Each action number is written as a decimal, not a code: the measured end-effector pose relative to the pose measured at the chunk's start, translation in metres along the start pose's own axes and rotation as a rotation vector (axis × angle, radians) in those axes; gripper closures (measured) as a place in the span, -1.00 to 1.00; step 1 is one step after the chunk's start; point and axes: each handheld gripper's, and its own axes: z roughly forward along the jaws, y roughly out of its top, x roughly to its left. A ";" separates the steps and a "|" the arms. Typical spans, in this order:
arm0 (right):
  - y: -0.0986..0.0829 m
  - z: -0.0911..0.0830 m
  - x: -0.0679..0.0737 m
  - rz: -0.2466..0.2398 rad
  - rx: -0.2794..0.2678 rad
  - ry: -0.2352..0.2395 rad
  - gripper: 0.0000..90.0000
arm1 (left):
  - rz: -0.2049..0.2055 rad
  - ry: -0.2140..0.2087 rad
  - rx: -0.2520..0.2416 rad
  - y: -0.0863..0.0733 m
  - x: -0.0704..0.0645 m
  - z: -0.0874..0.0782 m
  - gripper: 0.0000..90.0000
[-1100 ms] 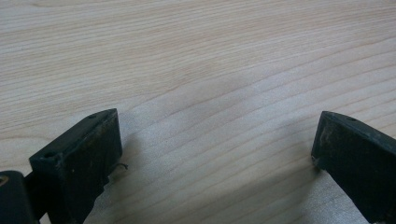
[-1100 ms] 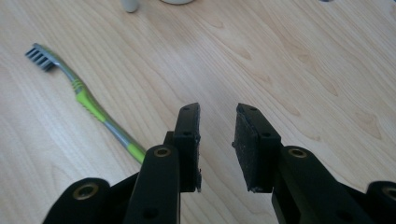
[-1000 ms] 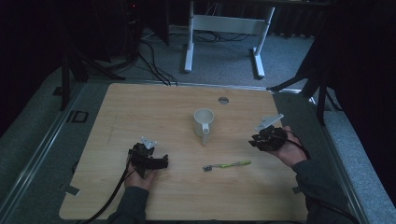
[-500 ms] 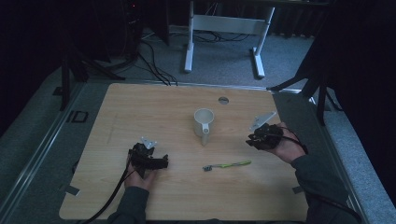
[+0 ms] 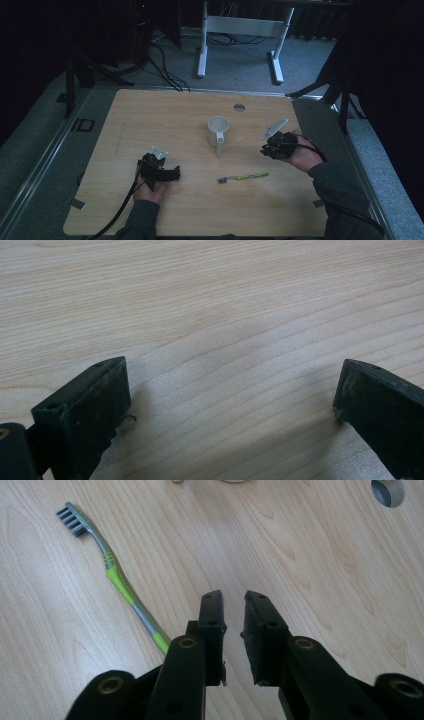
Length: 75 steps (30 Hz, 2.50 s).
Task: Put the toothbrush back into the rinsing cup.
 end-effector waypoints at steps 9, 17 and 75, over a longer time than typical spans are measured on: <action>0.009 0.005 0.004 -0.034 0.009 0.009 0.75 | 0.000 -0.001 -0.001 0.000 -0.001 0.000 -0.96; 0.015 0.009 0.006 -0.070 0.030 0.034 0.76 | -0.001 -0.003 -0.003 0.000 -0.001 0.000 -0.96; 0.035 0.032 0.027 -0.299 0.138 0.203 0.78 | -0.002 -0.003 -0.003 0.000 -0.001 0.000 -0.96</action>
